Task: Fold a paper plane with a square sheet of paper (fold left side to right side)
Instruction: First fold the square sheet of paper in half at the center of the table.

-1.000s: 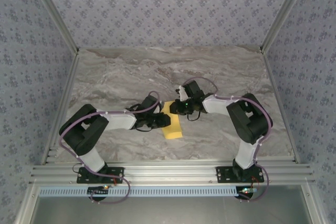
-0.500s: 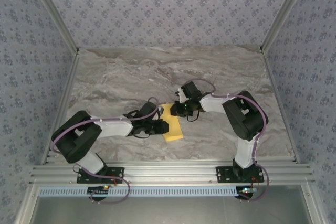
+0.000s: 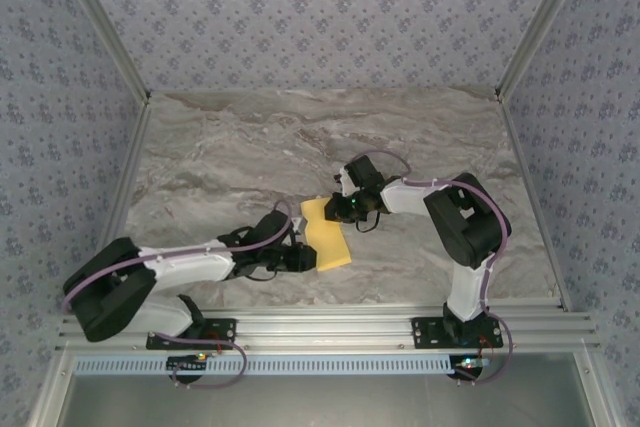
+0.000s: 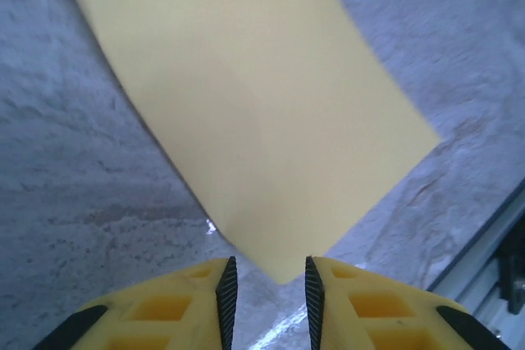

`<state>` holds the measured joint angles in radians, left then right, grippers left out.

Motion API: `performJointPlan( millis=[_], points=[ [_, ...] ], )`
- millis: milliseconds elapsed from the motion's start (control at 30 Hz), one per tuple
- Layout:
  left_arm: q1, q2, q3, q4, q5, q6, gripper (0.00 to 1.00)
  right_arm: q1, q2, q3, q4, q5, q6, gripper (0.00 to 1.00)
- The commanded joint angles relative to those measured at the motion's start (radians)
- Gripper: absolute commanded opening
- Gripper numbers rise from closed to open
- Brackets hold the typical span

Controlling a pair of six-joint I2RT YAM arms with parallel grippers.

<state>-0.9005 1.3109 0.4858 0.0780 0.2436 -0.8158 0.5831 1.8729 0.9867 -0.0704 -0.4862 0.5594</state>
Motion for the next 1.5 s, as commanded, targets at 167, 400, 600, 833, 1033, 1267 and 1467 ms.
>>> performJointPlan(
  millis=[167,400,600,833,1033,1267,1467],
  points=[
    [0.054,-0.012,0.068,-0.01,-0.002,0.05,0.31,0.01,0.042,-0.002,-0.084,0.056,-0.004,0.15],
    [0.051,0.134,0.118,0.101,0.049,0.062,0.29,0.013,0.042,0.004,-0.095,0.057,-0.009,0.15],
    [0.01,0.229,0.181,0.07,0.043,0.102,0.28,0.014,0.037,0.006,-0.102,0.058,-0.011,0.15],
    [-0.039,0.291,0.173,0.041,0.013,0.089,0.27,0.017,0.035,0.006,-0.106,0.059,-0.01,0.15],
    [-0.072,0.282,0.125,0.052,-0.001,0.046,0.26,0.017,0.032,0.006,-0.109,0.06,-0.012,0.15],
    [-0.166,0.254,0.075,0.052,-0.038,-0.015,0.26,0.014,0.035,0.006,-0.109,0.064,-0.015,0.15],
    [-0.229,0.237,0.039,0.071,-0.076,-0.075,0.26,0.012,0.039,0.001,-0.109,0.066,-0.016,0.15]
  ],
)
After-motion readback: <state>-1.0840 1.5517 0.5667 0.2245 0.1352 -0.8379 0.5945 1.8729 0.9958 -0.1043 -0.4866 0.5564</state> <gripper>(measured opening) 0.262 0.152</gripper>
